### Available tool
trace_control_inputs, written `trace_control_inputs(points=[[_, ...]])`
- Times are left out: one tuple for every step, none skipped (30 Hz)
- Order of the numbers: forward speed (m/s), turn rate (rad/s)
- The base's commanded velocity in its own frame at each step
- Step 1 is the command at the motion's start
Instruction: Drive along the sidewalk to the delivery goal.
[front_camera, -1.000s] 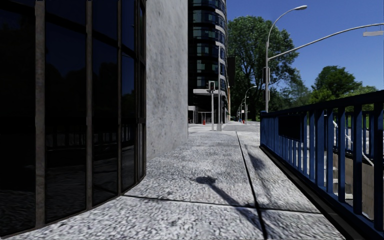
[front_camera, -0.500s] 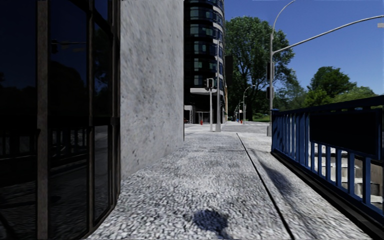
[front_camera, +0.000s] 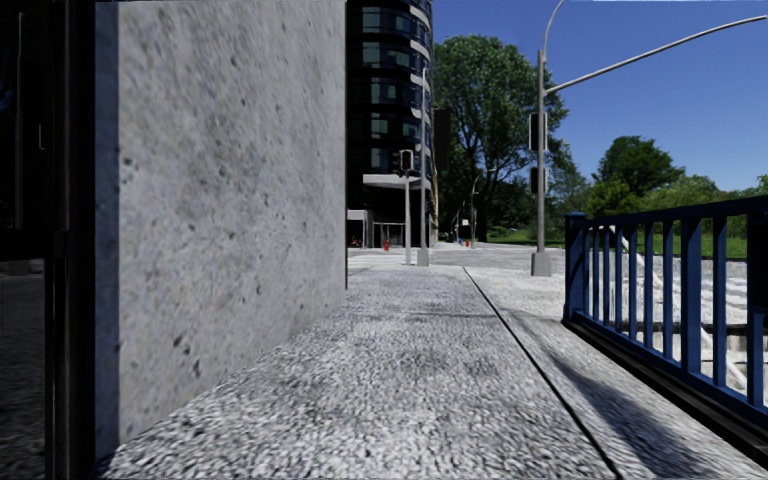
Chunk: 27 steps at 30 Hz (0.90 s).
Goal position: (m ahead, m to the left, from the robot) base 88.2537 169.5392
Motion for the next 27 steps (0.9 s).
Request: trace_control_inputs(points=[[2.00,-0.26],[2.00,-0.26],[2.00,-0.26],[2.00,-0.26],[2.00,-0.26],[2.00,-0.26],[2.00,-0.26],[2.00,-0.26],[2.00,-0.26],[2.00,-0.26],[2.00,-0.26],[2.00,-0.26],[2.00,-0.26],[2.00,-0.26],[2.00,-0.26],[2.00,-0.26],[2.00,-0.26],[2.00,-0.26],[2.00,-0.26],[2.00,-0.26],[2.00,-0.26],[2.00,-0.09],[2.00,-0.09],[2.00,0.00],[2.00,0.00],[2.00,0.00],[2.00,0.00]])
